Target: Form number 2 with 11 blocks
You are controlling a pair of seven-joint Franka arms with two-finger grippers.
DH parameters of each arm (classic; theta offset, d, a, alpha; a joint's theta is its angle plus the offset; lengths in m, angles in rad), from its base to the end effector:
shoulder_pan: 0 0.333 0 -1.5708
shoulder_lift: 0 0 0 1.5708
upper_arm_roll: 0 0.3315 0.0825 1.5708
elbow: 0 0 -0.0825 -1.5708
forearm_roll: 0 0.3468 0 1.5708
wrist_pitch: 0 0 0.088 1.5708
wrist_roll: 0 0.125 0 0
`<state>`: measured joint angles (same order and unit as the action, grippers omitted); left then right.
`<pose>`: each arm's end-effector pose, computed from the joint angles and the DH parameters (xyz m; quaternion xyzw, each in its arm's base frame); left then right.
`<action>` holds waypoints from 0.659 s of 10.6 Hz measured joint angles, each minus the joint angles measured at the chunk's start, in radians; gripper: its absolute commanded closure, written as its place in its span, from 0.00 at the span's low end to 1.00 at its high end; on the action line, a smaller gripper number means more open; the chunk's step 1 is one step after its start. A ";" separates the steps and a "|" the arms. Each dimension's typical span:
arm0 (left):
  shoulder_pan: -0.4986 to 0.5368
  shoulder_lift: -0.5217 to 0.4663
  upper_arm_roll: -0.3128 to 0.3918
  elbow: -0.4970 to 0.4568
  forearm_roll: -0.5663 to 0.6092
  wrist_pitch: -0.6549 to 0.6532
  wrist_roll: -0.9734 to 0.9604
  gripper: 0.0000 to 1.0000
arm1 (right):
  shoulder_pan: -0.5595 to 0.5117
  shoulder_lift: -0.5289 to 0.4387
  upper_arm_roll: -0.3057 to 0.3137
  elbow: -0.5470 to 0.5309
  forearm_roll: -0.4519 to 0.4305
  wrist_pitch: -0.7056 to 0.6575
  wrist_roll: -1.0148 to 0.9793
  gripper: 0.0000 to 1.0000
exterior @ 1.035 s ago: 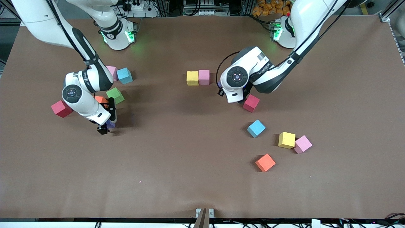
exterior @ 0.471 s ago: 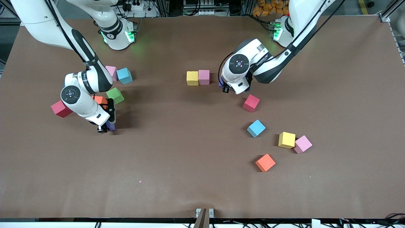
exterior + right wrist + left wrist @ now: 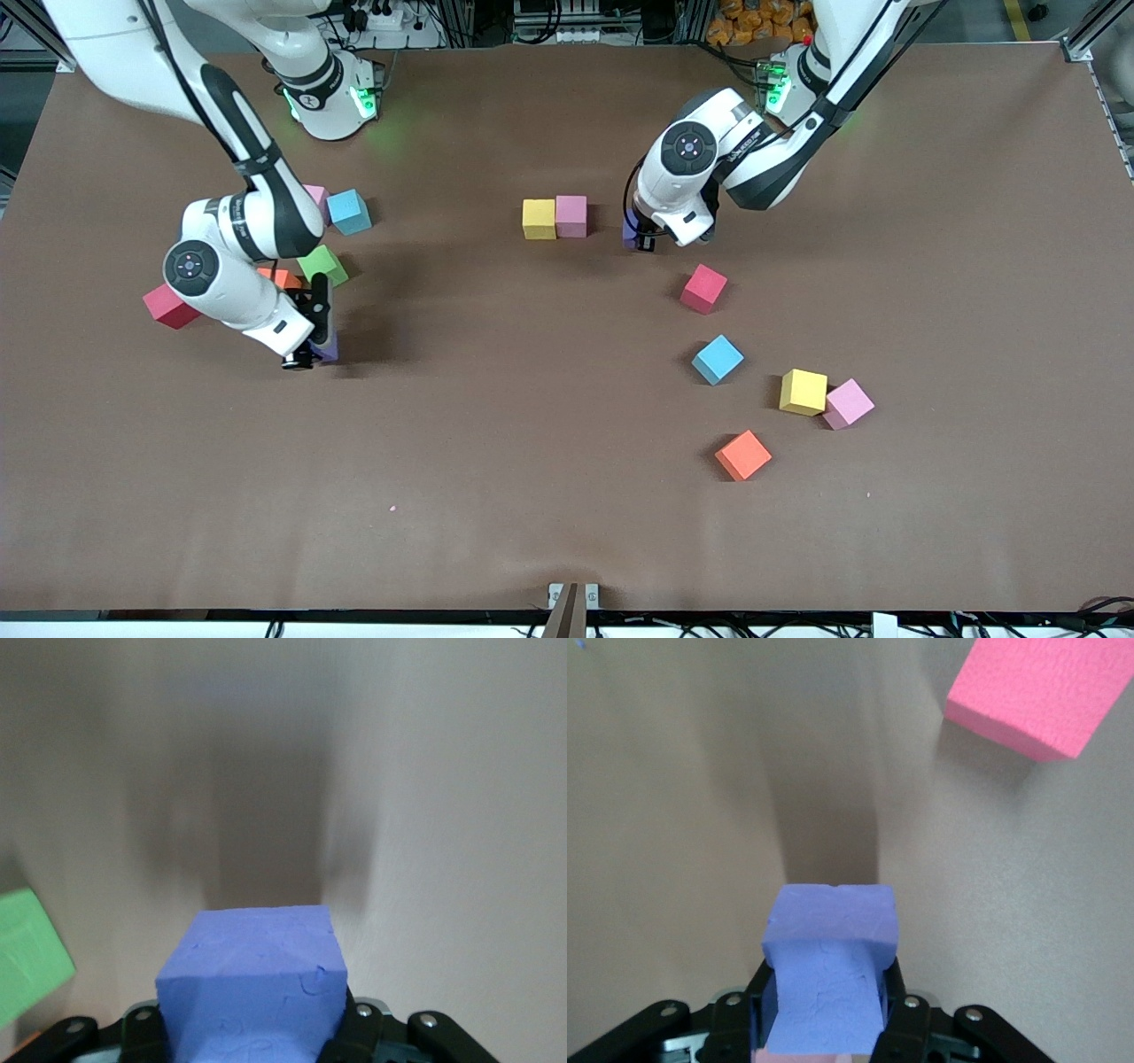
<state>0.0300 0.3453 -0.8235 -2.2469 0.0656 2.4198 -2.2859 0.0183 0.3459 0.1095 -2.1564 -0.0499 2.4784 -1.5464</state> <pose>0.3638 -0.3647 0.2814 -0.7395 -0.6643 0.1056 0.0251 0.5440 0.0686 0.2618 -0.6570 -0.7538 0.0058 0.0095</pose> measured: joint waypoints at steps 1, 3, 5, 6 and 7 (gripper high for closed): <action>0.000 -0.001 -0.003 -0.029 -0.002 0.061 -0.010 0.76 | 0.015 -0.006 0.000 0.015 0.007 -0.011 0.001 0.71; -0.002 -0.001 -0.013 -0.070 -0.003 0.137 -0.026 0.76 | 0.019 -0.004 -0.001 0.030 0.009 -0.018 0.001 0.71; -0.006 -0.001 -0.021 -0.091 -0.003 0.192 -0.038 0.76 | 0.021 -0.002 -0.002 0.040 0.009 -0.018 0.000 0.71; -0.010 -0.001 -0.023 -0.101 -0.003 0.227 -0.046 0.76 | 0.028 -0.002 -0.002 0.044 0.010 -0.018 0.002 0.71; -0.016 0.000 -0.024 -0.110 -0.003 0.256 -0.066 0.76 | 0.034 -0.001 -0.001 0.044 0.010 -0.018 0.004 0.70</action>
<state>0.0142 0.3451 -0.8474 -2.3568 0.0625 2.6760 -2.3522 0.0519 0.3444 0.1085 -2.1127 -0.0400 2.4606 -1.5422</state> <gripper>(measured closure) 0.511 0.396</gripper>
